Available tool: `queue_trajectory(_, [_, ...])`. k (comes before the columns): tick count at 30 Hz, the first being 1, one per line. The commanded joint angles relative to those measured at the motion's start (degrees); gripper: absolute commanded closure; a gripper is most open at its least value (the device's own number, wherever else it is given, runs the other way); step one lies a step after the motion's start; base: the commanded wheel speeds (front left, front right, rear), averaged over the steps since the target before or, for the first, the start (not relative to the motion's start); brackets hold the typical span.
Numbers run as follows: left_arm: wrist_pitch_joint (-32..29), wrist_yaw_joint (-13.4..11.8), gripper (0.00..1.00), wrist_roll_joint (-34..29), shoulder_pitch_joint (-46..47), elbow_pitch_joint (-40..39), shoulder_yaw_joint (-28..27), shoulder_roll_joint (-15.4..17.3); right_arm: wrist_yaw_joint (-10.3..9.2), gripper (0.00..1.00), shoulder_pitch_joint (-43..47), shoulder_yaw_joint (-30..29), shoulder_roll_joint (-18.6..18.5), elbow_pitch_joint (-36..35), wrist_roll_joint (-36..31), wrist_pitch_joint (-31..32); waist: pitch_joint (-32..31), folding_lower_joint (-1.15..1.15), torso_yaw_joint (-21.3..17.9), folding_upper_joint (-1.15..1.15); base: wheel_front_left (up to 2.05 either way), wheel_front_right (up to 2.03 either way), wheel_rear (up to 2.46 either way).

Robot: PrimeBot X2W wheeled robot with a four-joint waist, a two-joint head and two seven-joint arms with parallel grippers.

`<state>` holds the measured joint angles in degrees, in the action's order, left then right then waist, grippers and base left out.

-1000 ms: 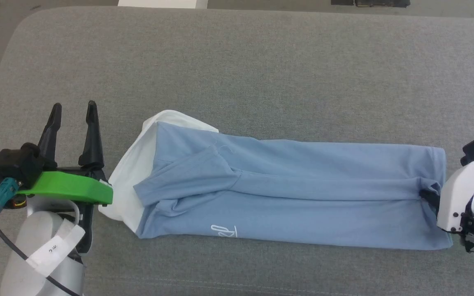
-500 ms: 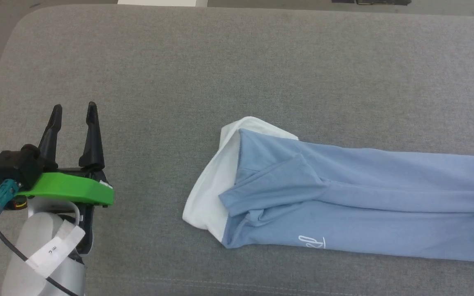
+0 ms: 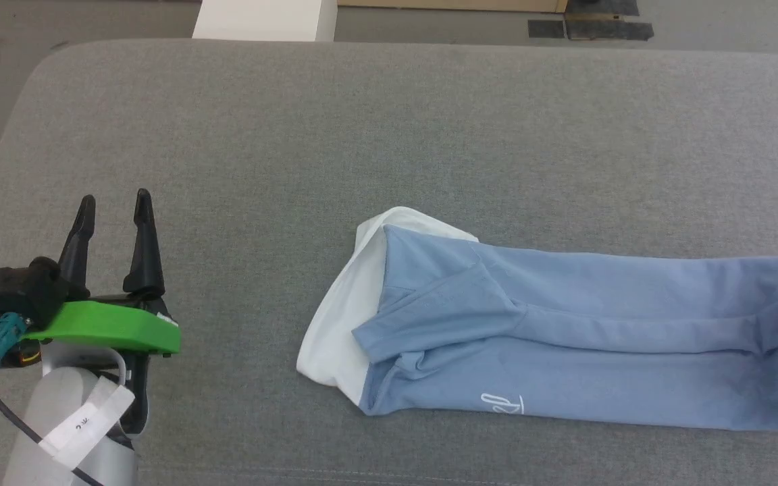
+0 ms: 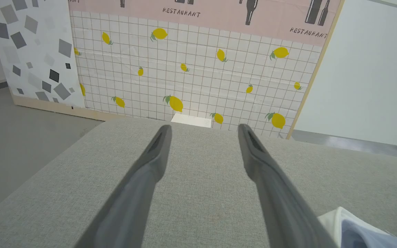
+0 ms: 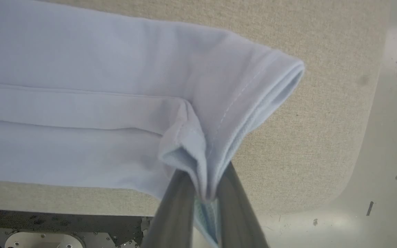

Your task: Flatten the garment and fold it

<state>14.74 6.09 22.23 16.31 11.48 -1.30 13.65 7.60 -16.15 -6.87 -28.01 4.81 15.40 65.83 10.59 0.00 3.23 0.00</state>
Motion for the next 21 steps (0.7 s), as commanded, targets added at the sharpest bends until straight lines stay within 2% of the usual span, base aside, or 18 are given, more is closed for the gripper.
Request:
queue_trajectory(1, [0.26,0.10,0.00,-0.52,-0.99,-0.14,-0.25,-0.23,-0.11,1.00,0.85,1.27,0.10,-2.34,1.20,1.53,-0.70,0.00,-0.18,0.00,0.00,0.00,0.00])
queue_trajectory(5, [0.26,-0.02,0.00,-0.40,-1.36,-0.35,-0.56,-0.27,-0.11,1.00,1.10,5.25,1.91,-7.95,4.24,3.98,-1.18,0.00,-0.11,0.00,0.00,0.00,0.00])
queue_trajectory(10, [0.26,-0.11,0.00,-0.25,-1.89,-0.71,-0.91,-0.11,-0.11,1.00,-0.69,12.51,5.48,-10.95,7.32,4.00,-1.36,0.00,0.36,0.00,0.00,0.00,0.00])
queue_trajectory(15, [0.26,-0.20,0.00,-0.26,-2.27,-0.77,-0.85,-0.24,-0.11,1.00,-4.51,20.35,8.78,-8.91,9.27,1.26,-1.37,0.00,1.33,0.00,0.00,0.00,0.00])
queue_trajectory(21, [0.26,-0.22,0.00,-0.05,-2.52,-0.39,-0.40,-0.82,-0.11,1.00,-10.41,29.60,13.18,-2.78,11.01,-3.92,-1.49,0.00,3.17,0.00,0.00,0.00,0.00])
